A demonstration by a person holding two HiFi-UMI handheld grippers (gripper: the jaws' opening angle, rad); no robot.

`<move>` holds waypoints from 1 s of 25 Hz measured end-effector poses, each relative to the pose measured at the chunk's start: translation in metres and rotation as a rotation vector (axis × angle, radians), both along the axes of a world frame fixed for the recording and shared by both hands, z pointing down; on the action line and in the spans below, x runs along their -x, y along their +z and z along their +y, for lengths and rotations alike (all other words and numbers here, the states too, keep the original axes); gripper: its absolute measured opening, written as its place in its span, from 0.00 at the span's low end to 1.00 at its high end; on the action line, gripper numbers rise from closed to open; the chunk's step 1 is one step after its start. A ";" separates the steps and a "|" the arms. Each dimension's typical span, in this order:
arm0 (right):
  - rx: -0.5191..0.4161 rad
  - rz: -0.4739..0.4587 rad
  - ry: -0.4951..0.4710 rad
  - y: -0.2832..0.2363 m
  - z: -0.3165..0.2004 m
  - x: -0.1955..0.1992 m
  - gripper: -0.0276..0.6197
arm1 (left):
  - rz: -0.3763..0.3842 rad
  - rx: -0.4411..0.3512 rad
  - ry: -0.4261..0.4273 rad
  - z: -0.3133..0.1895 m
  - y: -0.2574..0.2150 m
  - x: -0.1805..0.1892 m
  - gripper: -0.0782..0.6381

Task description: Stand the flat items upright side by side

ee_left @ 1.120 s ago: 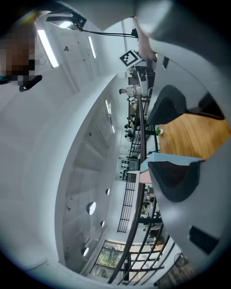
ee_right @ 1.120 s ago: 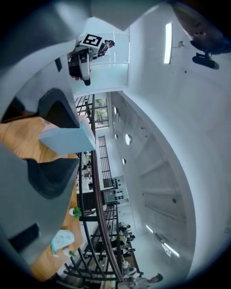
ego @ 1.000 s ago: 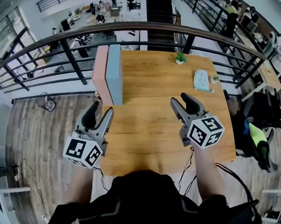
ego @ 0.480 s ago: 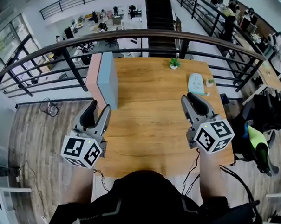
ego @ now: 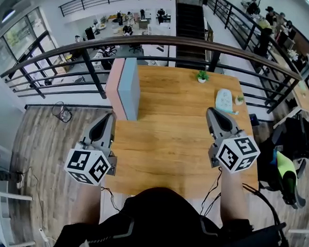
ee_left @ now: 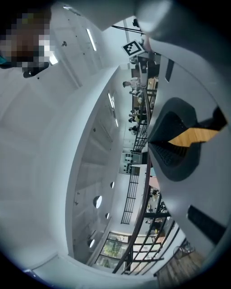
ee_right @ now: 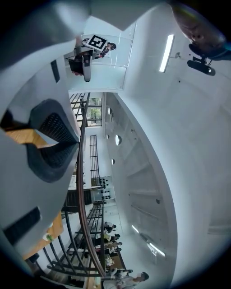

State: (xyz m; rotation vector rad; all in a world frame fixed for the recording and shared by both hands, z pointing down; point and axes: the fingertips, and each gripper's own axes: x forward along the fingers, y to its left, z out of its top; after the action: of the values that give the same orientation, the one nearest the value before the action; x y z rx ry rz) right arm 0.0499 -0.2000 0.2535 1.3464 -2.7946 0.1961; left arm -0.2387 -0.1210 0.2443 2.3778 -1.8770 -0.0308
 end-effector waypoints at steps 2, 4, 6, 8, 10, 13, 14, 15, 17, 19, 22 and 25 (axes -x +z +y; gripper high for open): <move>-0.010 0.022 -0.005 -0.001 0.000 0.004 0.07 | -0.010 0.021 -0.034 0.003 0.001 0.008 0.15; -0.018 0.050 -0.009 -0.001 0.000 0.009 0.07 | -0.002 0.034 -0.051 0.004 0.002 0.014 0.15; -0.028 0.076 -0.015 0.001 0.000 0.012 0.07 | 0.017 0.042 -0.056 0.004 0.004 0.017 0.15; -0.031 0.082 -0.022 0.002 0.001 0.015 0.07 | 0.008 0.033 -0.072 0.004 0.005 0.020 0.15; -0.028 0.077 -0.024 0.002 0.001 0.016 0.07 | -0.016 0.029 -0.081 0.005 0.006 0.021 0.15; -0.026 0.066 -0.020 0.000 0.002 0.015 0.07 | -0.013 0.036 -0.066 0.006 0.009 0.017 0.15; -0.027 0.066 -0.019 0.000 0.003 0.014 0.07 | -0.005 0.035 -0.062 0.006 0.009 0.016 0.15; -0.030 0.067 -0.019 -0.001 0.005 0.014 0.07 | 0.003 0.032 -0.061 0.007 0.009 0.015 0.15; -0.033 0.068 -0.023 -0.001 0.006 0.016 0.07 | 0.008 0.027 -0.059 0.007 0.009 0.014 0.15; -0.034 0.071 -0.023 -0.001 0.008 0.017 0.07 | 0.004 0.020 -0.057 0.007 0.007 0.012 0.15; -0.033 0.071 -0.020 -0.001 0.010 0.018 0.07 | 0.014 0.016 -0.052 0.008 0.006 0.012 0.15; -0.033 0.071 -0.018 -0.001 0.010 0.017 0.07 | 0.009 0.017 -0.056 0.007 0.006 0.012 0.15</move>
State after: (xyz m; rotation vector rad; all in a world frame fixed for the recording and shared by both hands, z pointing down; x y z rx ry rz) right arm 0.0325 -0.1895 0.2525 1.3081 -2.7622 0.1001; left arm -0.2511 -0.1135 0.2507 2.3104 -1.9314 -0.0301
